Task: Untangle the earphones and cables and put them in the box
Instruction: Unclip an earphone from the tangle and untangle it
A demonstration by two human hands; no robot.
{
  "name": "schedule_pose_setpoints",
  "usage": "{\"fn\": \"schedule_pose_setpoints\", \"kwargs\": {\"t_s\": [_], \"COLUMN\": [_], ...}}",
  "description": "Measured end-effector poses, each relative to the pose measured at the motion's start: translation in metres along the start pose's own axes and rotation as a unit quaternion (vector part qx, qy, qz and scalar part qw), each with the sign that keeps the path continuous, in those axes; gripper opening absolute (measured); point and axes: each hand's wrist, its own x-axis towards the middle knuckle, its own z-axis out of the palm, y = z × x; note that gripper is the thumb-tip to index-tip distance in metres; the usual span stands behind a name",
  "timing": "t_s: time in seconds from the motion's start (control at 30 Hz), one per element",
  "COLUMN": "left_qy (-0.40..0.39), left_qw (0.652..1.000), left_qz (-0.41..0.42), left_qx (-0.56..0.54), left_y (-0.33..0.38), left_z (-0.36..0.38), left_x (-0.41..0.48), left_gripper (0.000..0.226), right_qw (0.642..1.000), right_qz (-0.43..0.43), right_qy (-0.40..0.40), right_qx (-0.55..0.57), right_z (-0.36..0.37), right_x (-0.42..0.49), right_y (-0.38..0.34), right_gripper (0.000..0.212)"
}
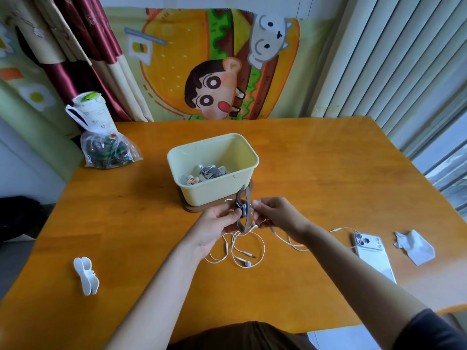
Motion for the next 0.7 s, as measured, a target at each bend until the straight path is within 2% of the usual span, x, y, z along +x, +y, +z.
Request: {"fn": "schedule_pose_setpoints", "kwargs": {"t_s": [0.07,0.17,0.27,0.4,0.43,0.47,0.53,0.57,0.7], "left_qy": [0.023,0.068,0.117,0.189,0.219,0.249,0.271,0.264,0.202], "left_qw": [0.999,0.994,0.982,0.97,0.968,0.965,0.931,0.911,0.889], "left_qz": [0.009,0.01,0.015,0.031,0.051,0.081,0.14,0.151,0.148], "left_qx": [-0.042,-0.09,-0.148,-0.146,-0.108,-0.026,0.199,0.277,0.383], "left_y": [0.001,0.004,0.011,0.013,0.01,0.006,-0.001,-0.004,-0.01], "left_z": [0.004,0.01,0.013,0.013,0.011,0.007,0.0,-0.003,-0.007], "left_x": [0.003,0.014,0.026,0.038,0.041,0.044,0.045,0.044,0.037], "left_gripper": [0.021,0.02,0.017,0.015,0.016,0.017,0.019,0.02,0.018], "right_qw": [0.999,0.996,0.992,0.973,0.963,0.955,0.942,0.938,0.922], "right_qz": [-0.005,-0.01,-0.029,-0.065,-0.081,-0.097,-0.118,-0.119,-0.085], "right_qy": [0.032,0.087,0.117,0.137,0.136,0.133,0.118,0.105,0.041], "right_qx": [0.023,0.002,-0.049,-0.176,-0.216,-0.249,-0.292,-0.31,-0.375], "right_z": [0.008,0.017,0.023,0.026,0.027,0.028,0.028,0.027,0.013], "right_x": [0.002,0.006,0.012,0.014,0.013,0.011,0.009,0.008,0.006], "right_y": [0.007,0.008,0.01,0.01,0.009,0.008,0.006,0.004,0.001], "right_gripper": [0.03,0.032,0.029,0.023,0.023,0.023,0.025,0.026,0.027]}}
